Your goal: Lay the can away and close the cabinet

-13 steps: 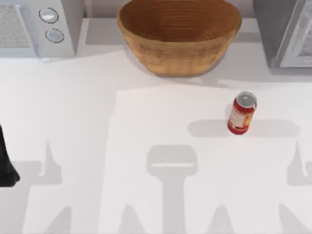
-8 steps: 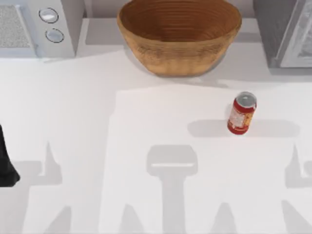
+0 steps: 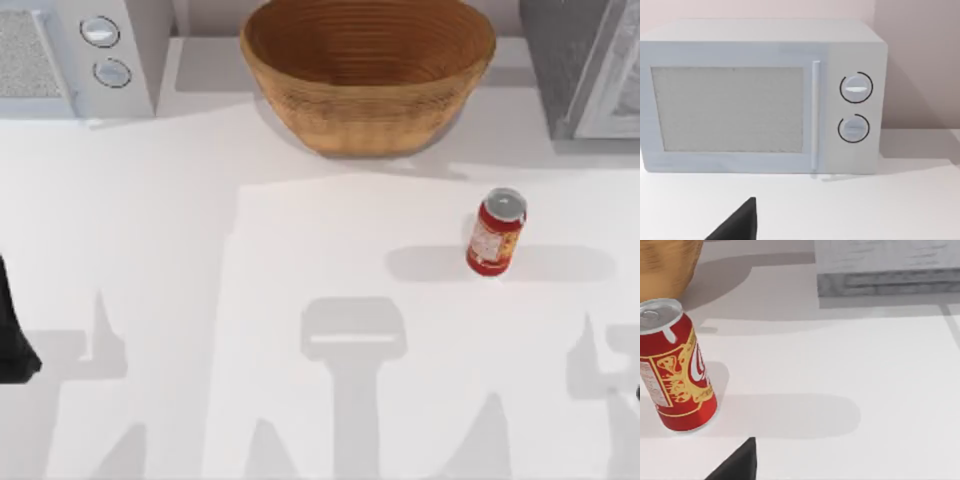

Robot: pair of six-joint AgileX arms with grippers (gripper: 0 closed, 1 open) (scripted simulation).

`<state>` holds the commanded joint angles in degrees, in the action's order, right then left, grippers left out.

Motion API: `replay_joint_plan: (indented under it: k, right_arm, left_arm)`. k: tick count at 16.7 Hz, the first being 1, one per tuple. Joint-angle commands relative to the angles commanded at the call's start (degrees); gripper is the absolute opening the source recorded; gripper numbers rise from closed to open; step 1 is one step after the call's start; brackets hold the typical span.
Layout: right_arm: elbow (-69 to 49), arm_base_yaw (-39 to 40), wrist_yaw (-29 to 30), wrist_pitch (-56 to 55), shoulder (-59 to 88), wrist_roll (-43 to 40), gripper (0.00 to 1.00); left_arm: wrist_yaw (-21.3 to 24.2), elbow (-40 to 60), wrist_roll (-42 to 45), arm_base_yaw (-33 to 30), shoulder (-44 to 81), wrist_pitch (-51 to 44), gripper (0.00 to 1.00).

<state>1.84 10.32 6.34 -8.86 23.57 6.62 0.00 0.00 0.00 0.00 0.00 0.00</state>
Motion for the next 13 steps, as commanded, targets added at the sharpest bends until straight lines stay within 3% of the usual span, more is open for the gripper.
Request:
replay_joint_plan:
  k: [13]
  right_arm:
    - [-9.9,18.4,20.6,-37.9,47.3,5.3,1.0]
  left_arm:
    - [0.0,0.0,0.0,0.0,0.0,0.0,1.0]
